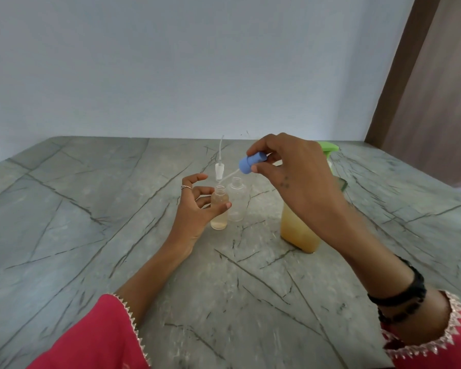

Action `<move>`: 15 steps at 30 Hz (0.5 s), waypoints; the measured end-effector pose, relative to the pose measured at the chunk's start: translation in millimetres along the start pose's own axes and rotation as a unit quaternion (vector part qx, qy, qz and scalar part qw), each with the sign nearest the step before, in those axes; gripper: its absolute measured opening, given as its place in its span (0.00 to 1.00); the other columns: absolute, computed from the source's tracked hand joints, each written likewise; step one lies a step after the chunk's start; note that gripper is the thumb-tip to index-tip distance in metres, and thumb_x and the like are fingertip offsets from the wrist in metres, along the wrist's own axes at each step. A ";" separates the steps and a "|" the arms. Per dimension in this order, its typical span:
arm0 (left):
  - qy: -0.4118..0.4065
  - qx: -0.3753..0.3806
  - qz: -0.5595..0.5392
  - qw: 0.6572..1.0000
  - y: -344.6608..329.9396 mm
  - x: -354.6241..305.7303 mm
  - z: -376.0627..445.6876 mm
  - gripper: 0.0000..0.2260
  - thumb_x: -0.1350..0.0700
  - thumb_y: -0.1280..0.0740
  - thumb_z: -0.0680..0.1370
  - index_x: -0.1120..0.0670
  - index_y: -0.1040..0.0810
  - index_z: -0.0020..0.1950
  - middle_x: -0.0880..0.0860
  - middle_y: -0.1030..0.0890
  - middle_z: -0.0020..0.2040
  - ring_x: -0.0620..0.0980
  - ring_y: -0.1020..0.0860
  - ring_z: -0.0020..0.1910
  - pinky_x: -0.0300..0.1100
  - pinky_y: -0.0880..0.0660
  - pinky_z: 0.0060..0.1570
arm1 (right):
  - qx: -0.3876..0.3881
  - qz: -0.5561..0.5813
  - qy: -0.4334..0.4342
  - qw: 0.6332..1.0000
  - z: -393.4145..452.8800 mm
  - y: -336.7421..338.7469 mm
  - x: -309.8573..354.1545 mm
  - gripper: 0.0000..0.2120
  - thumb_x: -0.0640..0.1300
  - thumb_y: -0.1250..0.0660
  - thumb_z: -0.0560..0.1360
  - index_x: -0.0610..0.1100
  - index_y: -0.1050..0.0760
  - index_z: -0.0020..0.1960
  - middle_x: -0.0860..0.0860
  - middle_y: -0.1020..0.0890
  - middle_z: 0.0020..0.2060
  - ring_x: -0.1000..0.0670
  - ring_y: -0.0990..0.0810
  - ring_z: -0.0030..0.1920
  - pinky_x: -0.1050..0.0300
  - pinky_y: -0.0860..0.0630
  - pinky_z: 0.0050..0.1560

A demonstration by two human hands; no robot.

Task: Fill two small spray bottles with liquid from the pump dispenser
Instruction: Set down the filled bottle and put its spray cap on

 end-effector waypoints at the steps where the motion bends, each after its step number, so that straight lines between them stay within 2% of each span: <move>1: 0.002 -0.002 0.000 1.000 0.1 0.1 0.1 0.28 0.60 0.25 0.67 0.46 0.36 0.60 0.48 0.23 0.50 0.43 0.21 0.48 0.28 0.25 0.40 | 0.008 0.000 0.000 1.000 1.6 -1.8 1.5 0.07 0.37 0.33 0.75 0.44 0.20 0.51 0.49 0.18 0.46 0.50 0.22 0.47 0.60 0.30 0.46; 6: 0.004 -0.007 -0.017 1.000 0.6 -0.3 -0.4 0.27 0.61 0.25 0.67 0.47 0.35 0.59 0.50 0.22 0.49 0.45 0.21 0.48 0.27 0.25 0.41 | 0.053 -0.040 0.013 0.998 9.2 -2.8 11.9 0.10 0.38 0.35 0.76 0.44 0.21 0.55 0.48 0.19 0.50 0.50 0.22 0.51 0.58 0.30 0.51; 11: 0.010 -0.008 -0.025 1.000 -0.6 -0.9 -0.3 0.27 0.63 0.25 0.67 0.49 0.35 0.59 0.50 0.23 0.48 0.45 0.21 0.47 0.26 0.25 0.39 | 0.107 -0.103 0.023 0.989 21.2 -6.9 14.4 0.14 0.38 0.39 0.79 0.44 0.24 0.63 0.49 0.21 0.59 0.50 0.24 0.57 0.64 0.38 0.41; 14: 0.021 -0.007 -0.029 0.999 -0.1 -0.2 -1.1 0.25 0.63 0.25 0.67 0.51 0.32 0.58 0.51 0.23 0.50 0.44 0.21 0.47 0.27 0.25 0.40 | 0.107 -0.090 0.020 0.990 24.3 -22.0 8.4 0.15 0.39 0.39 0.78 0.44 0.25 0.65 0.49 0.21 0.59 0.50 0.23 0.57 0.70 0.36 0.41; 15: 0.024 -0.006 -0.030 0.999 -0.1 0.1 -1.3 0.24 0.63 0.25 0.67 0.52 0.31 0.58 0.51 0.23 0.51 0.44 0.21 0.47 0.28 0.24 0.40 | 0.101 -0.078 0.017 0.992 24.8 -28.4 5.8 0.16 0.39 0.39 0.78 0.44 0.26 0.65 0.49 0.20 0.58 0.49 0.23 0.57 0.70 0.34 0.42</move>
Point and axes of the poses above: each hand's wrist, its own z-axis towards the middle knuckle, its own y-axis out of the back of the hand, x = y × z, the point moved 3 cm from there along z, towards the middle knuckle
